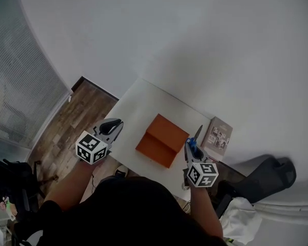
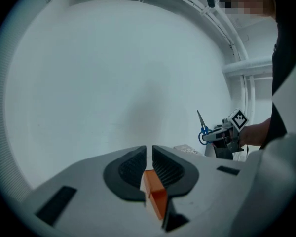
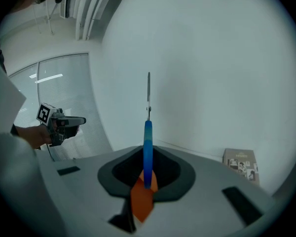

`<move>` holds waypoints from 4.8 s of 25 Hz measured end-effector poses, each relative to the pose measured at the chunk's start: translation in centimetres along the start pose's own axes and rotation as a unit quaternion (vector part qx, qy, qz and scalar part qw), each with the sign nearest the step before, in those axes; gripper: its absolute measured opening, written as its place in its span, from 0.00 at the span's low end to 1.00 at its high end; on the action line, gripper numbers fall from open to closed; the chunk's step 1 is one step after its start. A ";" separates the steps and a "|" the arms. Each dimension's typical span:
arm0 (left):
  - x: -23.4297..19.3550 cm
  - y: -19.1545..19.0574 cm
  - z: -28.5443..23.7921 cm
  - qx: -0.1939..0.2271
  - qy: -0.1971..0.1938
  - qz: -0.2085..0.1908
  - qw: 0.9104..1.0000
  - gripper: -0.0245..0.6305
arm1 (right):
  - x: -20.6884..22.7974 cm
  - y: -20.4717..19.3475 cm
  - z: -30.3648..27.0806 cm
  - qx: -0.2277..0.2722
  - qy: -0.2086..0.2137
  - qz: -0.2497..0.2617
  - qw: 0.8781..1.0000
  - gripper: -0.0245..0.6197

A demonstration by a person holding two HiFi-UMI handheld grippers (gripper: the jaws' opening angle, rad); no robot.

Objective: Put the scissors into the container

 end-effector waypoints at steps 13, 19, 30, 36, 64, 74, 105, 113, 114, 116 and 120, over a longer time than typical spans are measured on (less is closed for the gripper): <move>-4.9 0.6 -3.1 -0.004 -0.046 -0.003 0.999 0.11 | -0.9 1.0 -3.3 -0.018 -0.039 -0.008 0.999 0.11; -5.9 0.9 -4.0 -0.006 -0.059 -0.006 0.998 0.11 | -1.1 0.5 -4.6 -0.034 -0.047 -0.003 0.998 0.11; -6.6 0.6 -4.3 -0.010 -0.063 -0.002 0.998 0.11 | -0.4 -2.2 -7.3 -0.082 -0.059 0.020 0.995 0.11; -7.0 -0.2 -4.2 -0.015 -0.055 0.009 0.998 0.11 | -0.5 -4.3 -9.3 -0.119 -0.061 0.063 0.989 0.11; -8.0 -2.2 -2.8 -0.033 -0.033 0.034 0.998 0.11 | -2.8 -17.0 -15.7 -0.296 0.004 0.188 0.936 0.11; -8.9 -3.1 -1.7 -0.041 -0.024 0.039 0.998 0.11 | -3.1 -20.6 -17.1 -0.350 0.018 0.244 0.904 0.11; -9.5 -4.6 -2.1 -0.059 -0.034 0.051 0.996 0.11 | -0.8 -24.1 -19.9 -0.437 -0.046 0.382 0.813 0.11; -9.5 -4.9 -1.8 -0.061 -0.039 0.058 0.996 0.11 | -0.8 -24.2 -20.4 -0.439 -0.057 0.390 0.807 0.11; -9.4 -4.9 -1.7 -0.062 -0.039 0.059 0.996 0.11 | -0.9 -24.1 -20.4 -0.439 -0.058 0.391 0.807 0.11; -9.4 -5.0 -1.7 -0.062 -0.040 0.059 0.996 0.11 | -0.9 -24.1 -20.5 -0.438 -0.060 0.393 0.806 0.11; -9.4 -5.0 -1.7 -0.062 -0.042 0.059 0.995 0.11 | -0.9 -24.1 -20.5 -0.438 -0.063 0.392 0.807 0.11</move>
Point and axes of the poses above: the fingertips, and each gripper's own axes: z backward along the fingers, x to its right, y out of its top, the point moved 3 cm from there along z, backward along the fingers, and after that the axes turned 7 degrees about -x, right-handed, at the moved point
